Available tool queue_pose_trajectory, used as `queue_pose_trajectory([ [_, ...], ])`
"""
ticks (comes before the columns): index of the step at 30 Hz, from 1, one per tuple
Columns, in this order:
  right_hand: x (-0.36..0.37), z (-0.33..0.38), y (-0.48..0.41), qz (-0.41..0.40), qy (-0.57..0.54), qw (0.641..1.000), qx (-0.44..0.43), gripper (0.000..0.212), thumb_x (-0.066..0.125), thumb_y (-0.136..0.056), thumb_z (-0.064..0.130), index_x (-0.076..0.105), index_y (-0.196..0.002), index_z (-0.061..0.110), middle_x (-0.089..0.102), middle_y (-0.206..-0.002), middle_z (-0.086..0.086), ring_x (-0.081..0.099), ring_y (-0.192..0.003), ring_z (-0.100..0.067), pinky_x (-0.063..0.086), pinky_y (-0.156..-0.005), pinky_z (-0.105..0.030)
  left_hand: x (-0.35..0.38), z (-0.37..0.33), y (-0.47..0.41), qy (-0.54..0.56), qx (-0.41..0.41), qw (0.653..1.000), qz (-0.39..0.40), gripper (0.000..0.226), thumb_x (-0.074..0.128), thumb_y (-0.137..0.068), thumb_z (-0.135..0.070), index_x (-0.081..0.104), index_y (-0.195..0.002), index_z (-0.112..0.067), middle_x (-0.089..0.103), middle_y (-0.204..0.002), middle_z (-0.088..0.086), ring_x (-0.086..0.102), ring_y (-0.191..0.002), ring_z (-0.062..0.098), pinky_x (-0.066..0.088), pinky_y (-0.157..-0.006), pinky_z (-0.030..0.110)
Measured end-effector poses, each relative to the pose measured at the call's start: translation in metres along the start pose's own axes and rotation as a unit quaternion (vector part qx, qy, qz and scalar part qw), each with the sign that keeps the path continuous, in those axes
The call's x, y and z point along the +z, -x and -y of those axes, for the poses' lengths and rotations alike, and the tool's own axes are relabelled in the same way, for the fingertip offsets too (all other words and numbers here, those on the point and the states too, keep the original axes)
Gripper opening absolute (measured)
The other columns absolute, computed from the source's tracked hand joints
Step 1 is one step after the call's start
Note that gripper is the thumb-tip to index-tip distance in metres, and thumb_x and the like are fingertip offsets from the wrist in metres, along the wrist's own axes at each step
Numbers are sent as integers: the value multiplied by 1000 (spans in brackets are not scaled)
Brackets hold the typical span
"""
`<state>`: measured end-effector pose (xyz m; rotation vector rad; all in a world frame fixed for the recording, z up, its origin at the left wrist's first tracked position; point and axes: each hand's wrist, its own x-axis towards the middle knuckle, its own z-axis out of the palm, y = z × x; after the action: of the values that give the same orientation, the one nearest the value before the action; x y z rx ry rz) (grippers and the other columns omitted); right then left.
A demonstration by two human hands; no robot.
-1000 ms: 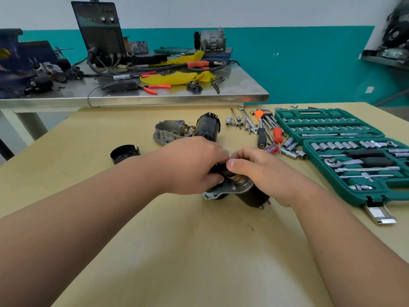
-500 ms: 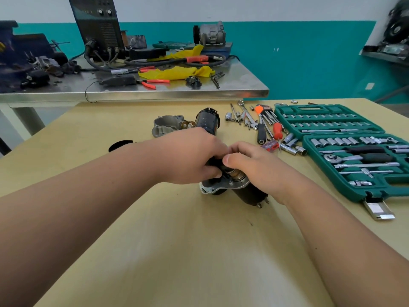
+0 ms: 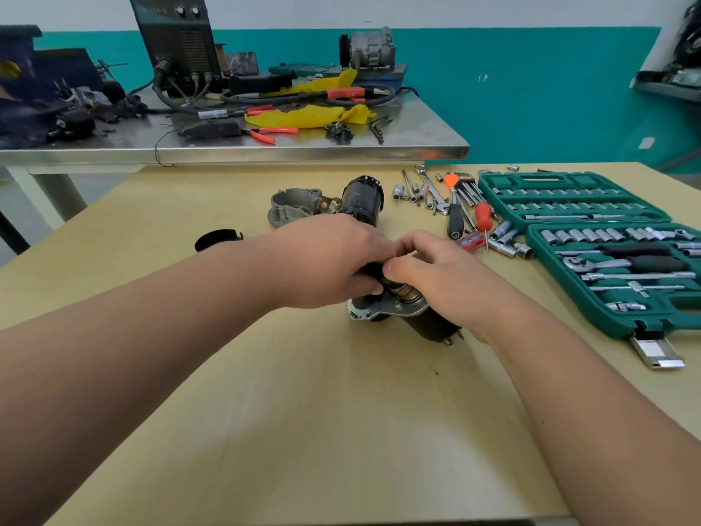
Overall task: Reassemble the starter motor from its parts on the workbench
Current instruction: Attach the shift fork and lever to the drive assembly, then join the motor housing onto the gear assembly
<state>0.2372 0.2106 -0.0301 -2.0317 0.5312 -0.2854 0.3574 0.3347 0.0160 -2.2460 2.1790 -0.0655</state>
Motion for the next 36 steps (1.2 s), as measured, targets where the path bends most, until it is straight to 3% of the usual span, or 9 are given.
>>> queue_pose_trajectory([
  [14,-4,-4,-2,-16,-20,1000,-7,37,57,-59,59,62,-85,33,70,-85,2,68,-79,-21,54,-66,-35,5,4,-1,-9,-9,1000,-2,21,51,-98,-32,53,-117,-22,52,-107,-7,42,-86,8,31,-72,23],
  [17,-2,-5,1,-32,-24,999,-25,48,56,-55,70,62,-85,33,70,-87,1,68,-80,-21,55,-68,-37,8,3,1,-11,0,999,-41,23,53,-97,-33,56,-117,-23,56,-109,-6,52,-96,13,34,-94,28],
  [19,-2,-6,2,-29,-20,999,-31,54,57,-54,74,63,-88,33,71,-86,3,69,-80,-18,55,-70,-35,12,1,3,-29,7,996,-85,25,55,-95,-34,58,-118,-25,59,-114,-8,51,-115,13,4,-116,27],
  [21,-2,-6,2,-17,-19,999,-28,52,60,-54,72,64,-88,34,71,-85,5,69,-77,-15,56,-69,-34,18,1,10,-53,-1,989,-137,30,59,-92,-35,59,-120,-25,59,-123,-8,40,-134,14,-16,-116,31],
  [23,-2,-5,1,-12,-17,1000,-21,45,61,-54,69,64,-86,38,71,-81,9,69,-73,-11,54,-63,-30,28,6,23,-79,-27,974,-212,41,67,-85,-35,60,-123,-23,56,-133,-4,31,-143,22,-10,-118,42],
  [26,-6,-5,0,-16,-38,999,2,28,66,-67,61,67,-84,39,71,-77,12,67,-67,-5,48,-59,-25,43,14,48,98,-160,931,-312,61,67,-82,-39,47,-138,-26,43,-139,-12,29,-139,15,22,-117,38],
  [29,-5,-3,1,10,-135,990,50,19,69,-76,49,72,-82,32,74,-81,2,68,-74,-15,49,-66,-30,56,10,56,383,-252,855,-243,65,57,-82,-55,38,-141,-36,47,-128,-28,47,-120,-6,36,-102,20],
  [33,13,0,-1,103,-289,945,116,41,72,-55,55,73,-78,21,69,-80,-9,63,-65,-22,50,-62,-32,61,6,45,691,-216,674,-147,50,45,-82,-70,70,-109,-35,73,-111,-7,70,-100,8,54,-82,25],
  [36,22,7,-11,130,-316,932,120,56,73,-57,58,71,-92,14,68,-85,-12,63,-70,-24,51,-68,-36,52,8,35,688,-249,650,-207,49,40,-84,-68,76,-91,-37,76,-99,-1,73,-93,15,54,-78,30],
])
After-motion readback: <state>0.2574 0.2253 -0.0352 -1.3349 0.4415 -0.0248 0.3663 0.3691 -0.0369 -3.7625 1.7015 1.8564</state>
